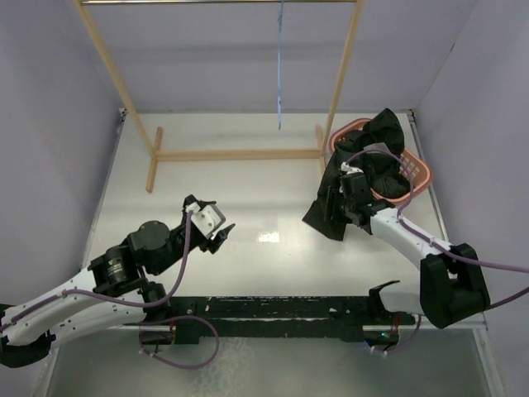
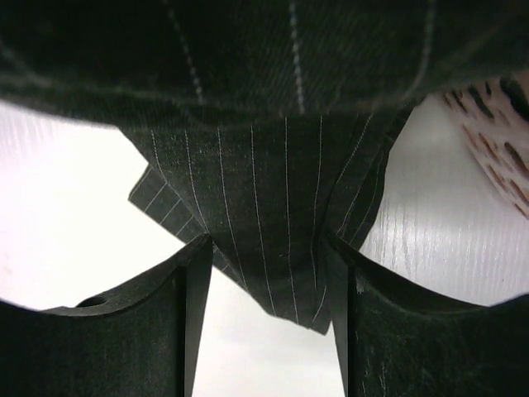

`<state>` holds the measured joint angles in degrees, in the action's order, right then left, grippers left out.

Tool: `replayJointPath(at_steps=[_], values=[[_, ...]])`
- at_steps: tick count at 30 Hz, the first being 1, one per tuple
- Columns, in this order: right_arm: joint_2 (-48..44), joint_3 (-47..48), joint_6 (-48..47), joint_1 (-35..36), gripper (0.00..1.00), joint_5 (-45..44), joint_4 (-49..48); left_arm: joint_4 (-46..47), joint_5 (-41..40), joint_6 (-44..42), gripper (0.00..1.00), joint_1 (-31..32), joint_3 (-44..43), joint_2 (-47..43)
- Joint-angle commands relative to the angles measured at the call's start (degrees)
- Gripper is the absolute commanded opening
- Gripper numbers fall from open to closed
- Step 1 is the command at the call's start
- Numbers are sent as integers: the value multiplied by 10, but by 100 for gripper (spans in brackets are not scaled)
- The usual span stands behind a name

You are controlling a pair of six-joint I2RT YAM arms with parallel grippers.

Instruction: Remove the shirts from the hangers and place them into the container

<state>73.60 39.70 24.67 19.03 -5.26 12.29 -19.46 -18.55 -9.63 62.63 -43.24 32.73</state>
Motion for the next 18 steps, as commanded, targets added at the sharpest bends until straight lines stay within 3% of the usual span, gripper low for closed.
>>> replayJointPath(at_steps=[1, 8, 9, 13, 18], values=[[33, -4, 3, 5, 58, -18, -8, 16, -6, 4, 71, -4, 0, 0], [54, -8, 8, 21, 47, -45, -28, 14, 0, 5, 71, -5, 0, -1], [57, -7, 8, 21, 41, -43, -32, 14, 2, 5, 71, -5, 0, 1], [46, -4, 9, 21, 1, -27, -39, 14, 3, 5, 71, -5, -1, 0], [-33, 25, 17, 21, 0, 1, -23, 14, 3, 5, 71, -6, 0, -5]])
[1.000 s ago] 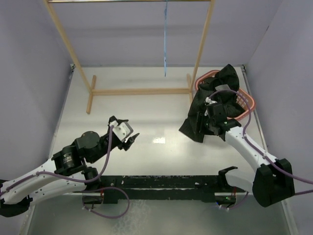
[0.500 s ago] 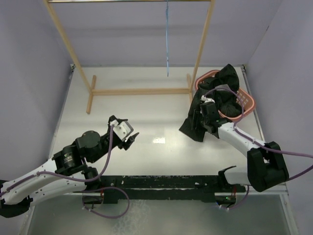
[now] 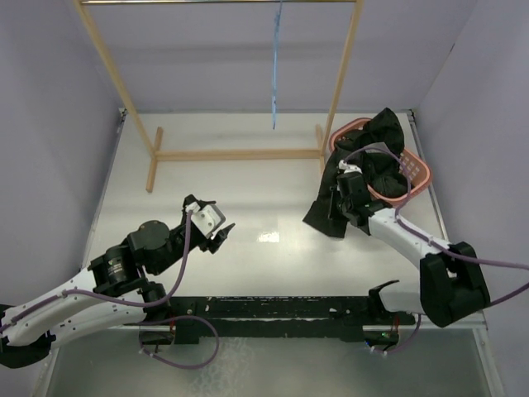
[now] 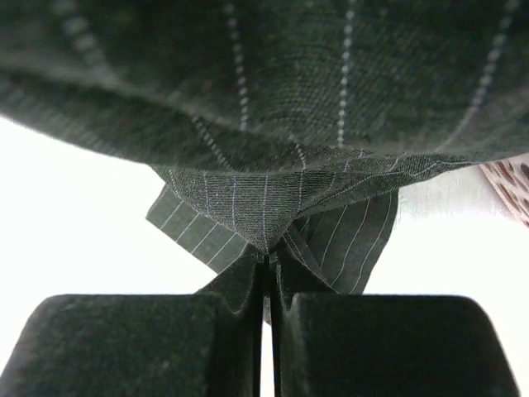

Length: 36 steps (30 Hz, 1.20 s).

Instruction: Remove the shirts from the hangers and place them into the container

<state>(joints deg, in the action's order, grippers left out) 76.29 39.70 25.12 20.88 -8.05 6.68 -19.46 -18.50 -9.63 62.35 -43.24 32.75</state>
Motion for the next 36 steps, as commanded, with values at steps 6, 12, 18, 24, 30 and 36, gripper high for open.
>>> replayJointPath(at_steps=[6, 12, 18, 24, 30, 36], values=[[-149, 139, 7, 3, 0, 10, 95, 13, 6, 5, 71, -4, -1, -7], [-126, 333, -33, 2, 0, -125, 150, 10, 8, 7, 71, -5, -2, -8], [-41, 487, -67, -86, 0, -245, 178, 8, 9, 9, 71, -8, -4, -10], [-15, 495, -35, -193, 0, -204, 151, 7, 10, 10, 71, -9, -3, -18], [13, 472, -51, -209, 0, -196, 157, 10, 15, 9, 71, -9, -2, -22], [49, 400, -58, -208, 0, -138, 172, 10, 24, 9, 71, -10, -2, -19]])
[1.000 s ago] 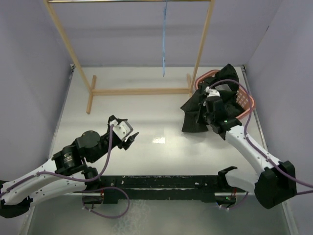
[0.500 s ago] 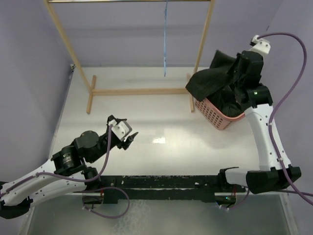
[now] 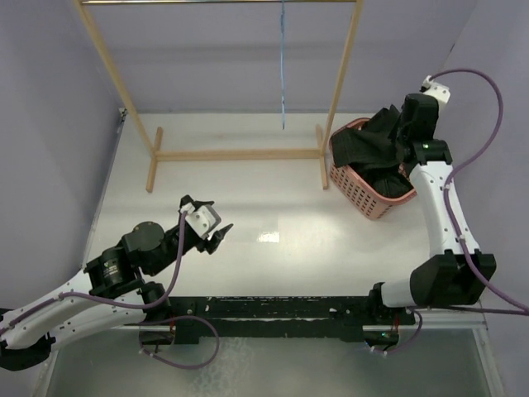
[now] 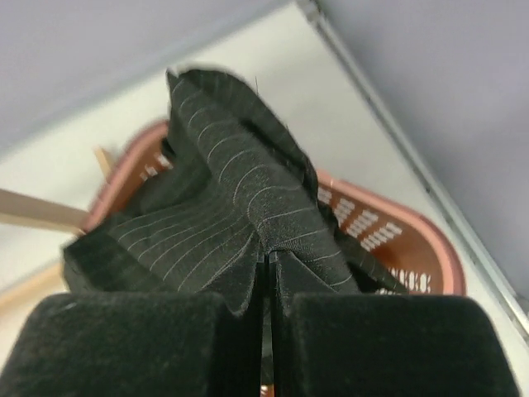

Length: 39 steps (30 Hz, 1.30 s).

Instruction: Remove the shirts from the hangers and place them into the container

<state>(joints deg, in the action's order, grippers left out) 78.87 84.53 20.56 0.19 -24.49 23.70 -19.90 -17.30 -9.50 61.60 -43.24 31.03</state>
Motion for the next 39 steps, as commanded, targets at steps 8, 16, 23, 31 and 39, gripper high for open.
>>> replayJointPath(at_steps=[8, 16, 23, 31, 39], values=[[99, -151, 3, 5, 0, 143, -1, 15, 11, 10, 71, -4, -2, 0], [194, -190, 27, 5, 3, 216, -31, 14, 10, 17, 79, -5, -2, 6], [138, -169, 27, 5, 33, 176, -5, 18, 7, 24, 93, -9, -2, 14], [-13, -102, 11, 5, 85, 119, 61, 21, 13, 28, 99, -18, -2, 12], [-223, -104, -3, 5, 100, 170, -9, 64, -45, 104, 99, -28, -5, 22]])
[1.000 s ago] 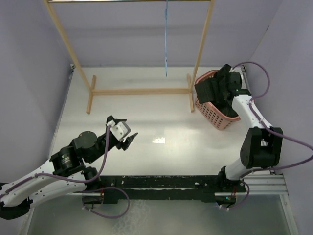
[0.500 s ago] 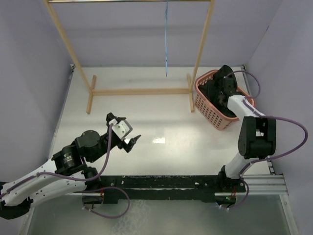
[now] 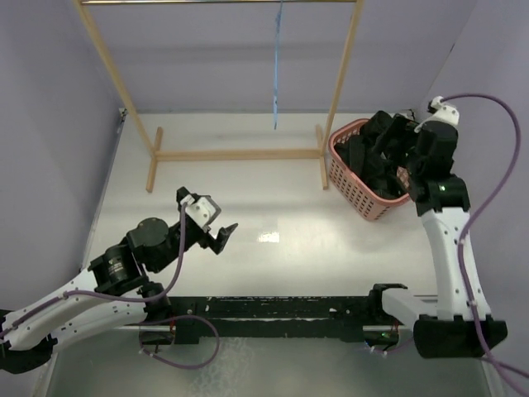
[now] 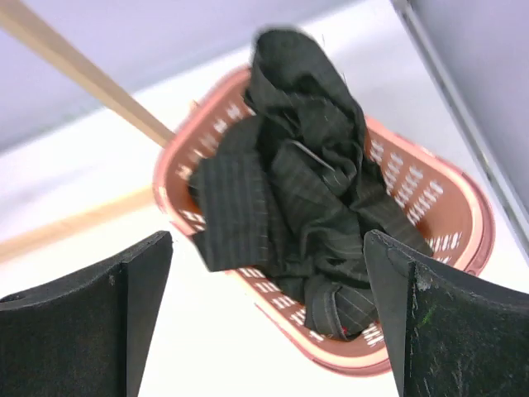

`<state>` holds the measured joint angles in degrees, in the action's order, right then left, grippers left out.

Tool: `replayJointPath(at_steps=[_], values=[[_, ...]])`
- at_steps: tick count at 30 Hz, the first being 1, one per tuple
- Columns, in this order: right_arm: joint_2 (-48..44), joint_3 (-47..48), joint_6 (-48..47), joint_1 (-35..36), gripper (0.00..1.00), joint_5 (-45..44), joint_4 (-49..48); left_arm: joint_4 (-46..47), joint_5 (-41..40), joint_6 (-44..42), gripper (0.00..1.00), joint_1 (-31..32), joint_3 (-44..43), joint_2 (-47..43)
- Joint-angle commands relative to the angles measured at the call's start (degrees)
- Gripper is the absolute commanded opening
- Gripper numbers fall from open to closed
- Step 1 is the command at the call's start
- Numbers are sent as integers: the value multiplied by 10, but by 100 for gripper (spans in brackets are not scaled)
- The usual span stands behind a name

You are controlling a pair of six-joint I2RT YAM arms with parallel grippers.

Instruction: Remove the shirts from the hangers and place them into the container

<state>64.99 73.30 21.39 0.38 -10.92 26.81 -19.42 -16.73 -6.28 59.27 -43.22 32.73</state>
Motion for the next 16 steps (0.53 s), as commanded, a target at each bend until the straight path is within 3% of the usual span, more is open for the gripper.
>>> replayJointPath(at_steps=[1, 3, 5, 9, 16], values=[[-105, -1, -12, 3, 100, 51, -50, 70, -95, 115, 99, -5, -8, 5], [-139, -15, -9, 3, 100, 72, -54, 53, -170, 198, 99, -6, -25, 5], [-161, -31, -9, 3, 100, 93, -51, 32, -213, 223, 99, -6, -44, 1], [-182, -63, -19, 3, 100, 129, -38, 34, -281, 221, 99, -7, -44, -1], [-217, -97, -23, 3, 100, 159, -39, -33, -347, 218, 99, -14, -95, 77]])
